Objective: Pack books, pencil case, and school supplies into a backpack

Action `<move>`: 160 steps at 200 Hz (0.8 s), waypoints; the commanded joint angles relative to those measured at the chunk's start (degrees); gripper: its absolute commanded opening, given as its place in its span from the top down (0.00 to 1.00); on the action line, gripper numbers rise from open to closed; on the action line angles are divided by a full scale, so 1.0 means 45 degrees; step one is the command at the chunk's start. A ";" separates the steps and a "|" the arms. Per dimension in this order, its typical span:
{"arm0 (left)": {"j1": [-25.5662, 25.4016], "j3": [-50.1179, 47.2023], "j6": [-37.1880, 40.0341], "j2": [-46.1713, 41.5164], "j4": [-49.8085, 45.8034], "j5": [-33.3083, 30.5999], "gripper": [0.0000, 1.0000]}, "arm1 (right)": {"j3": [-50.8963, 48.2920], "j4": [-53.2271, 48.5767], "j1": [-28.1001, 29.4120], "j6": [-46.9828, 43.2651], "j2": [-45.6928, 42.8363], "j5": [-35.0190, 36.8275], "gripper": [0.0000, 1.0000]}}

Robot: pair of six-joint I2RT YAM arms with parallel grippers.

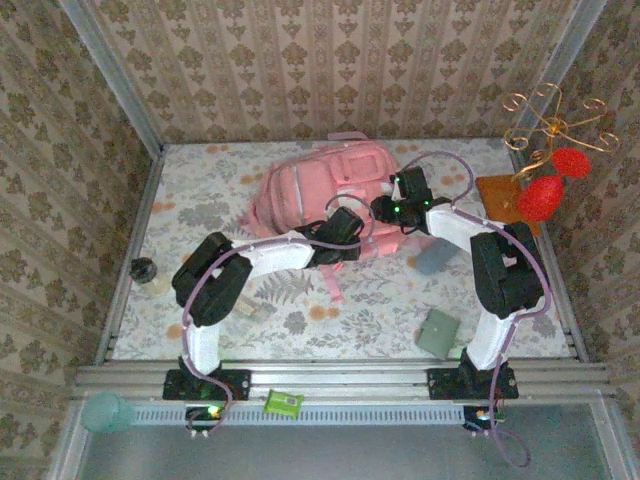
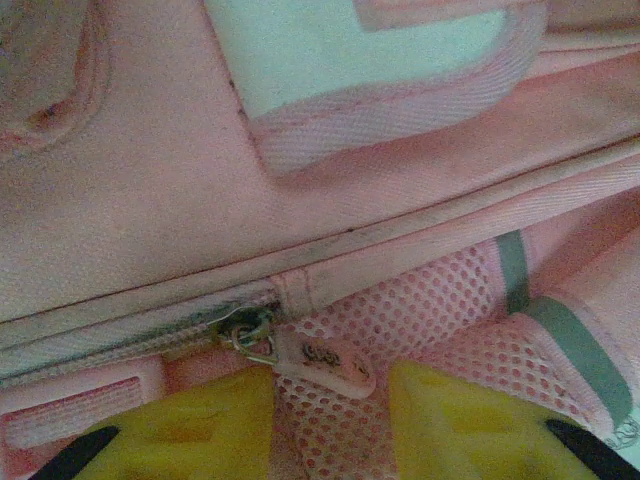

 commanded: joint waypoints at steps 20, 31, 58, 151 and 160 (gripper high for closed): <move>0.0092 -0.0079 -0.0582 0.0083 0.0105 -0.0668 0.63 | -0.0350 0.0275 -0.0003 -0.0030 0.0324 -0.0364 0.58; 0.0100 -0.0200 -0.0702 0.0069 0.0329 -0.0822 0.60 | -0.0350 0.0281 0.0009 -0.0028 0.0354 -0.0366 0.58; 0.0210 -0.0356 -0.0881 0.0006 0.0648 -0.1214 0.59 | -0.0350 0.0260 -0.0017 -0.0029 0.0368 -0.0370 0.58; 0.0236 -0.0319 -0.1009 0.0560 0.0712 -0.1354 0.73 | -0.0526 0.0328 -0.0151 0.0019 0.0359 -0.0489 0.59; 0.0199 -0.0394 -0.1083 0.0552 0.0781 -0.1406 0.74 | -0.0540 0.0337 -0.0136 0.0025 0.0338 -0.0483 0.59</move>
